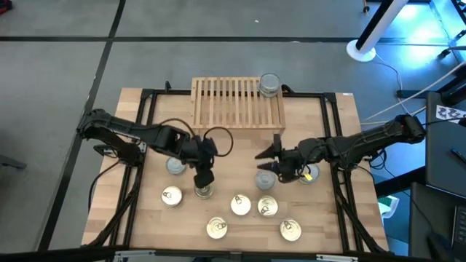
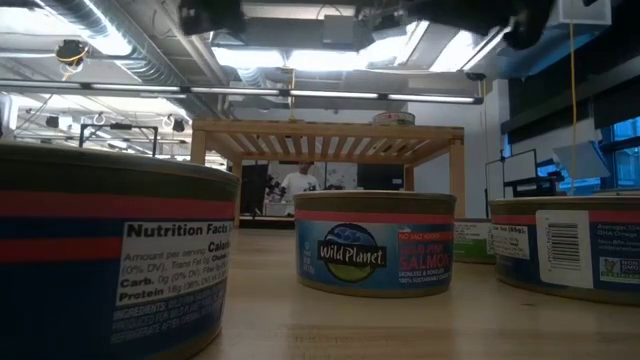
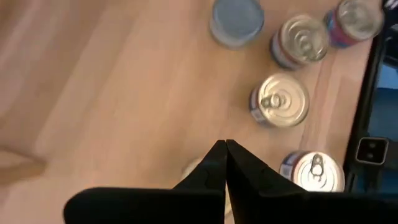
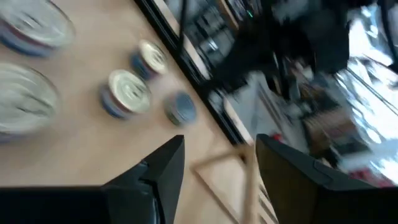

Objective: Stack canned seafood by type on shelf
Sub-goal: Put the blue tuna can on the shelf

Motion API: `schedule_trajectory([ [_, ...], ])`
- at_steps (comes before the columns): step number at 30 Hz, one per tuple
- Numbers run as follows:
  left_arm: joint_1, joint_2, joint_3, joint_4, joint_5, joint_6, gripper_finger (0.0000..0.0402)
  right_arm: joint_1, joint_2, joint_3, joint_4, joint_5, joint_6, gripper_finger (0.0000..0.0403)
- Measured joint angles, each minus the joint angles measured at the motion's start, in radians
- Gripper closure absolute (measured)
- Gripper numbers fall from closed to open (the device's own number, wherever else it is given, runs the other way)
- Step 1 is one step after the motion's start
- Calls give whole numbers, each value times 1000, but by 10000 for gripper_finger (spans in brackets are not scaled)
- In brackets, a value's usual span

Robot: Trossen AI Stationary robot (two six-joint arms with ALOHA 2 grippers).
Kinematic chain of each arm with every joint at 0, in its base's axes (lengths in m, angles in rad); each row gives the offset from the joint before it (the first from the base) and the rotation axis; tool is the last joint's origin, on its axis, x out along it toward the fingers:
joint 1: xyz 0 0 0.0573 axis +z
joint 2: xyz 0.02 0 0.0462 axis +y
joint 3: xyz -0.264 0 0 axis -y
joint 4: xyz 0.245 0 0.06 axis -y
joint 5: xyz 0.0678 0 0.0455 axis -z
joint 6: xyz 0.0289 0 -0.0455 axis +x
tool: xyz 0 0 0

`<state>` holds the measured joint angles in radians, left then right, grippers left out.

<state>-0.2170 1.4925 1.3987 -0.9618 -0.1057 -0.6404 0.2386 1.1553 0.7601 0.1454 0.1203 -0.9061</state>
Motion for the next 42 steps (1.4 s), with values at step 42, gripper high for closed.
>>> schedule_trajectory([
  [42, -21, 8, -461, 252, 78, -280, 304, -2, 283, 0, 40, -245, 101, 203],
])
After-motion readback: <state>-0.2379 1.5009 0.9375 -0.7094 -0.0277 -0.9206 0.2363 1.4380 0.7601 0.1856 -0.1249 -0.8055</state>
